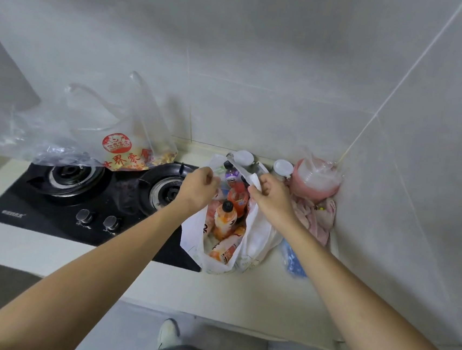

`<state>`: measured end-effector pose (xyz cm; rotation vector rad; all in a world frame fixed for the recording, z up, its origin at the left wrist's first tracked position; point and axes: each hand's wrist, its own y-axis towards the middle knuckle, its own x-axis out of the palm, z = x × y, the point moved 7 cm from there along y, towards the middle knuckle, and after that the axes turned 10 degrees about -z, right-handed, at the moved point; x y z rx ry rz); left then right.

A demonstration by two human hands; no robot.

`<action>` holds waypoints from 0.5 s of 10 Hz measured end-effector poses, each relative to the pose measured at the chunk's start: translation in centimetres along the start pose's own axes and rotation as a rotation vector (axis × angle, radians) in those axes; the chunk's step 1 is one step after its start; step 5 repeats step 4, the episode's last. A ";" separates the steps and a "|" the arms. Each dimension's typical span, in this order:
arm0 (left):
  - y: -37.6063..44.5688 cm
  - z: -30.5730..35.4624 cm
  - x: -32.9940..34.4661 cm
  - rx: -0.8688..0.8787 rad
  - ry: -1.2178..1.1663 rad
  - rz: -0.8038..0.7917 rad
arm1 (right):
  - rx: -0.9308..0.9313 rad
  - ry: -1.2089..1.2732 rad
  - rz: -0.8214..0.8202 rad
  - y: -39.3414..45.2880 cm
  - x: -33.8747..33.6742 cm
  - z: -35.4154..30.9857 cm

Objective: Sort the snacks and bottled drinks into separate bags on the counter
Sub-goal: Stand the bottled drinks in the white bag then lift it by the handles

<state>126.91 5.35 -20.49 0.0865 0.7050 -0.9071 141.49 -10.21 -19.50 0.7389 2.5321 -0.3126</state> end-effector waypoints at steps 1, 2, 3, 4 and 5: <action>-1.4 -2.1 -0.1 -0.051 -0.003 0.008 | -0.024 -0.020 -0.032 -0.6 1.2 -0.1; -3.5 -3.5 0.2 -0.096 0.013 -0.009 | -0.039 -0.048 -0.059 -1.9 2.7 -0.1; -5.3 -4.7 0.5 -0.098 0.027 -0.009 | -0.051 -0.111 -0.047 -3.6 3.5 -0.4; -6.7 -4.2 -0.1 -0.069 0.057 -0.006 | -0.068 -0.179 -0.010 -5.7 4.1 -1.5; -6.7 -4.2 -0.1 -0.069 0.057 -0.006 | -0.068 -0.179 -0.010 -5.7 4.1 -1.5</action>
